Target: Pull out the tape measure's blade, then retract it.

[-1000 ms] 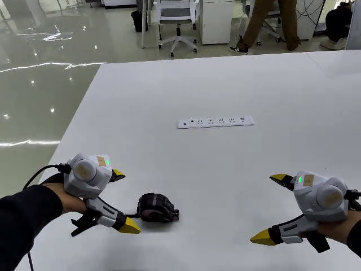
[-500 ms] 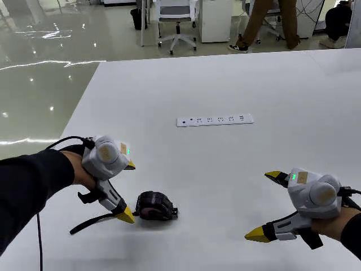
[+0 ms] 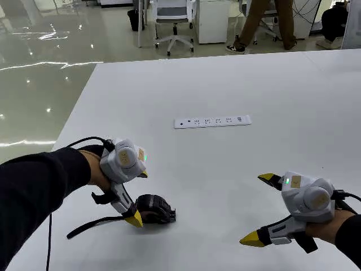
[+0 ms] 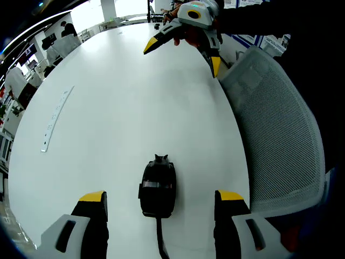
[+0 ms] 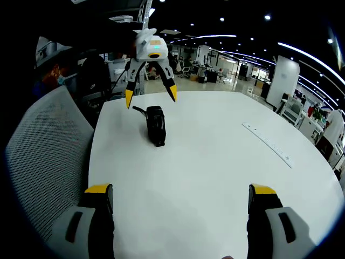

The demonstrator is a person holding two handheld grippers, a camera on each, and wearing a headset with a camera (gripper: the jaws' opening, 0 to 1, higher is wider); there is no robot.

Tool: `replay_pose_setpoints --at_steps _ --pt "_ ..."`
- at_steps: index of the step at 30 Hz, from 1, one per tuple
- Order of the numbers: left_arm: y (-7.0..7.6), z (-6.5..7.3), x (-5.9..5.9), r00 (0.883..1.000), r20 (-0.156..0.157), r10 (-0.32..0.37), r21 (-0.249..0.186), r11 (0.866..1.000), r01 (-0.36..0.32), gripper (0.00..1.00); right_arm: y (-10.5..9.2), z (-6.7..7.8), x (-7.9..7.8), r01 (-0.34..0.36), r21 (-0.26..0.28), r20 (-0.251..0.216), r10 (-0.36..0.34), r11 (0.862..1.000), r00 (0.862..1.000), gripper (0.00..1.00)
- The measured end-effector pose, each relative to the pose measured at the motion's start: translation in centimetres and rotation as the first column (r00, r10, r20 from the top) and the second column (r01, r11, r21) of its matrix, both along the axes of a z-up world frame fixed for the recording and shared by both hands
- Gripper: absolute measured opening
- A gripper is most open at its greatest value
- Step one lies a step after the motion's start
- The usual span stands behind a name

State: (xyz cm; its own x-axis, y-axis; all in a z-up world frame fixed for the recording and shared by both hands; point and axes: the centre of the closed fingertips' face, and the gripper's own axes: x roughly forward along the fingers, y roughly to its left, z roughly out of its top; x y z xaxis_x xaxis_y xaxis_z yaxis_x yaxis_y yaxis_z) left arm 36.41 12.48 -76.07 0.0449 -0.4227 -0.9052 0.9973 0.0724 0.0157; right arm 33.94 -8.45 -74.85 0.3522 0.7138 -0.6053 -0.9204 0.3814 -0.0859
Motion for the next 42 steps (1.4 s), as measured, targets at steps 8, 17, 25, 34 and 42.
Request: replay_pose_setpoints --at_steps 8,17,25,34,42 --pt "0.1 -1.4 -0.4 1.0 -0.012 -0.003 0.011 1.0 0.003 0.6 1.2 -0.1 0.2 -0.018 0.005 -0.002 0.018 1.0 1.0 1.0" --pt "-0.2 -2.3 -0.3 1.0 0.001 0.004 0.02 1.0 -0.004 0.47 1.9 -0.3 0.0 -0.031 0.011 -0.025 0.031 0.999 0.999 1.0" --pt "-0.7 -3.4 0.7 0.998 0.064 0.008 0.04 0.999 -0.011 0.29 2.2 -0.4 -0.1 -0.033 0.017 -0.034 0.034 0.999 0.999 1.0" --pt "-0.6 -3.5 0.6 0.999 0.037 0.023 0.05 0.998 -0.025 0.28 2.3 -0.6 0.0 -0.034 0.019 -0.034 0.034 0.999 0.999 1.0" --pt "-0.8 -3.6 0.5 0.998 0.044 0.046 0.045 0.998 -0.048 0.28 3.5 -1.1 0.8 -0.071 0.02 -0.024 0.071 0.997 0.997 0.99"
